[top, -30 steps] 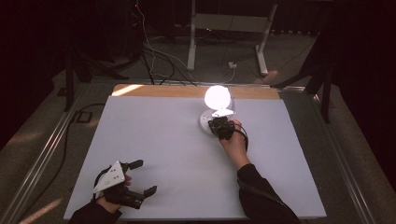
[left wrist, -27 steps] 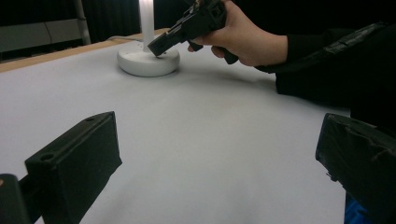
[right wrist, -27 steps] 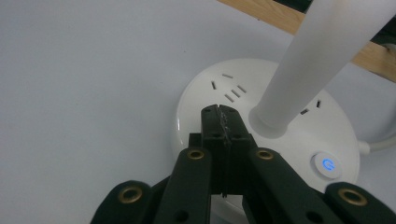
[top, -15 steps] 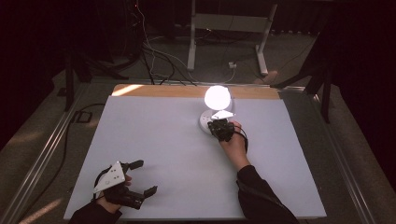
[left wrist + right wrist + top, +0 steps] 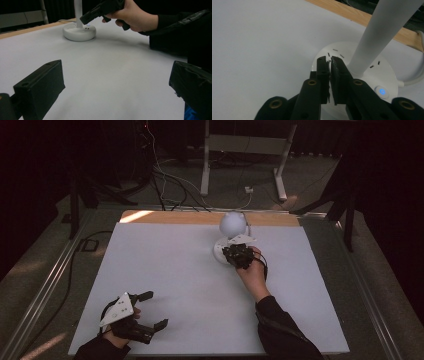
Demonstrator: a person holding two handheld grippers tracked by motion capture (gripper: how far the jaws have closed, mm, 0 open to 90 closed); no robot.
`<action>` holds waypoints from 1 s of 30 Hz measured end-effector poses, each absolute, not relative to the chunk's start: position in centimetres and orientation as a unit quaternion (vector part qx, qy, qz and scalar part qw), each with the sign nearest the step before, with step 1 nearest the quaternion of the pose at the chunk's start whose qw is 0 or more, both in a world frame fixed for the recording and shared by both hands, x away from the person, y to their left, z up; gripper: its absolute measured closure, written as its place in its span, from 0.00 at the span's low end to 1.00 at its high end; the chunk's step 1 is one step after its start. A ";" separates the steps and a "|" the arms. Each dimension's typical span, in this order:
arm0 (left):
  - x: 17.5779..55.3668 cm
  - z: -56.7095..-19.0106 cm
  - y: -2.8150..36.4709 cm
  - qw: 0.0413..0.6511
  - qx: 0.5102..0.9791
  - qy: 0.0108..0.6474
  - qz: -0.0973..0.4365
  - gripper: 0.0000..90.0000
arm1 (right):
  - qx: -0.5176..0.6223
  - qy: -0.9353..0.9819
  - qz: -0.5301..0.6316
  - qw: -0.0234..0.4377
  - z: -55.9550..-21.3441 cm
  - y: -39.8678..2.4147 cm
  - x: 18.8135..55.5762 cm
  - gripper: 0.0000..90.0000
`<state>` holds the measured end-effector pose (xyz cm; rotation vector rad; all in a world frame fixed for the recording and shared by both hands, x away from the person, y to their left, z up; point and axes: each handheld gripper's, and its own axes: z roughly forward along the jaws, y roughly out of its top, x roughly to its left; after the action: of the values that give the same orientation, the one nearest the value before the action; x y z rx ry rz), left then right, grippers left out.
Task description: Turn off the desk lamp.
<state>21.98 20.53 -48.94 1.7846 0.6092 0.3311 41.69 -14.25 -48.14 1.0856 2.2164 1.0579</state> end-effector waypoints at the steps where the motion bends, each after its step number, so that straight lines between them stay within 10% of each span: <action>1: 22.0 -48.9 20.5 0.576 0.762 0.260 0.142 0.01 | 0.393 0.804 0.386 0.226 -48.0 -14.3 41.6 0.89; 21: 22.0 -49.0 20.5 0.576 0.762 0.262 0.141 0.01 | 0.382 0.817 0.400 0.166 -46.0 -15.6 40.4 0.16; 30: 22.0 -48.9 20.5 0.576 0.762 0.261 0.142 0.01 | 0.338 0.826 0.425 0.149 -45.2 -16.5 38.7 0.00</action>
<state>22.02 20.54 -48.95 1.7831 0.6115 0.3316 38.69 -16.47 -45.21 0.9702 2.3749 1.2219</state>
